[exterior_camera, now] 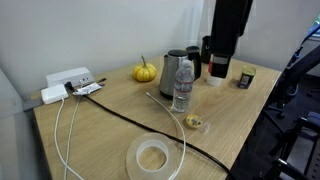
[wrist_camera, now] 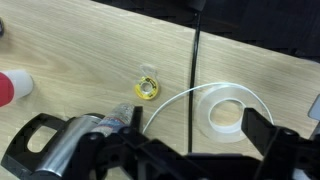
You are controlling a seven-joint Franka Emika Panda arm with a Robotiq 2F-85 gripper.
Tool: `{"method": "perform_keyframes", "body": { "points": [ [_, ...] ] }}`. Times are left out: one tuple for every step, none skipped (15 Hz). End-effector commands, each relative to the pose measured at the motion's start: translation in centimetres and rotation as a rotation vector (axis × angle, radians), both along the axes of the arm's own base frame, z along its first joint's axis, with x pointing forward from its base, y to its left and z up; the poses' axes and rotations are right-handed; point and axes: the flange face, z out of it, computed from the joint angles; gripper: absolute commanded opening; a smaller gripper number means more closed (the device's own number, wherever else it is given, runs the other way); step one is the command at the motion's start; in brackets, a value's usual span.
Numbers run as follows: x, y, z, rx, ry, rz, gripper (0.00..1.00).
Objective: Put the yellow masking tape in the black bin
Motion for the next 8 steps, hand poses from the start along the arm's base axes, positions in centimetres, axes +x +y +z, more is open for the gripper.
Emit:
{"method": "perform_keyframes", "body": {
  "points": [
    [0.0, 0.0, 0.1, 0.000, 0.001, 0.000, 1.00],
    [0.0, 0.0, 0.1, 0.000, 0.001, 0.000, 1.00],
    [0.0, 0.0, 0.1, 0.000, 0.001, 0.000, 1.00],
    [0.0, -0.1, 0.0, 0.005, -0.007, -0.018, 1.00],
    [-0.1, -0.2, -0.3, -0.005, -0.007, -0.034, 1.00],
    [-0.3, -0.5, -1.0, -0.007, 0.001, -0.059, 1.00],
    [-0.6, -0.6, -1.5, -0.002, 0.002, -0.075, 1.00],
    [-1.0, -0.9, -2.6, -0.015, 0.007, -0.103, 1.00]
  ]
}}
